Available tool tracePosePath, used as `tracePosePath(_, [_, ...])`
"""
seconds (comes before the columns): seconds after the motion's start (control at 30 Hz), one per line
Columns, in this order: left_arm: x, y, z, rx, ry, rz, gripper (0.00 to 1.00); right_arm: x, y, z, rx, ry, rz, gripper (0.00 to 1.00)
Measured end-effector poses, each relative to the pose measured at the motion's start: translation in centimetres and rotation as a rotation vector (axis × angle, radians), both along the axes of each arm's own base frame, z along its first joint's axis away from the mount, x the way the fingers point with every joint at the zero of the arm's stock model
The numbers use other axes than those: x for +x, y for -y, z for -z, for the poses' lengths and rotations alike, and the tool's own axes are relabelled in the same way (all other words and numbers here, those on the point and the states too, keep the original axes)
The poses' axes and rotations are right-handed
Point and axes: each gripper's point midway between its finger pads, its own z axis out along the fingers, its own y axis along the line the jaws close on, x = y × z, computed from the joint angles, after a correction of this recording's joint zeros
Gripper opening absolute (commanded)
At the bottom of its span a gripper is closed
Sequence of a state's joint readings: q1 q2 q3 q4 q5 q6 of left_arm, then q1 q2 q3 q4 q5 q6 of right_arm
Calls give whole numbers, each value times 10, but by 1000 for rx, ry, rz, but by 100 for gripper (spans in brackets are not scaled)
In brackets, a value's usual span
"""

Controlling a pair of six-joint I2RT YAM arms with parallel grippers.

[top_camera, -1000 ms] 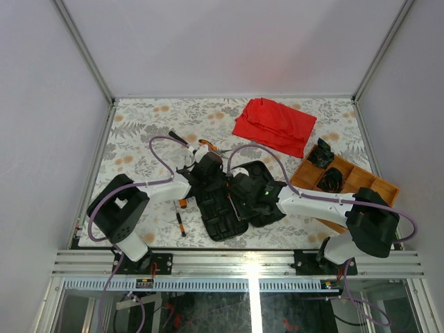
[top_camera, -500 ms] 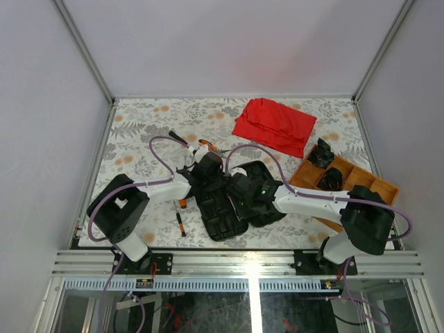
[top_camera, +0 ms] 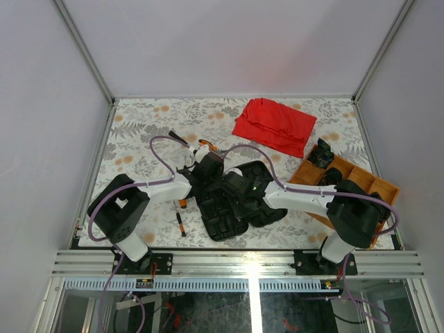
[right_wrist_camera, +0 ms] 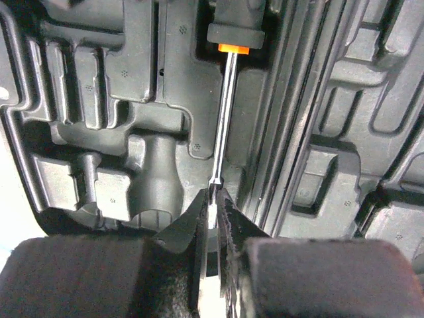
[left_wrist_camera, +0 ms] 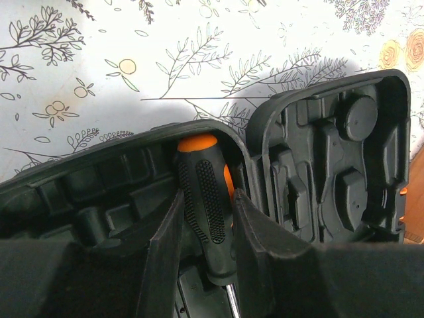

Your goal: Sort the tools into containers

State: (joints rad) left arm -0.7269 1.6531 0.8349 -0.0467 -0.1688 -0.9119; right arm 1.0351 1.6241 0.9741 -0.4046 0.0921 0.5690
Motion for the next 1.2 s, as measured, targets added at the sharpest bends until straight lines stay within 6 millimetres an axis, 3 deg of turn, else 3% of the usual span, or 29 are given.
tracePosePath(0.53, [1,4,4,50,-3,25,0,0,3,13,-126,-84,76,0])
tracePosePath(1.0, [0,7,11,70,15,52,0,0,2,27,-100,-91,133,0])
tracePosePath(1.2, [4,9,2,60,51,53,0,1,1,21,-45,-59,107,1])
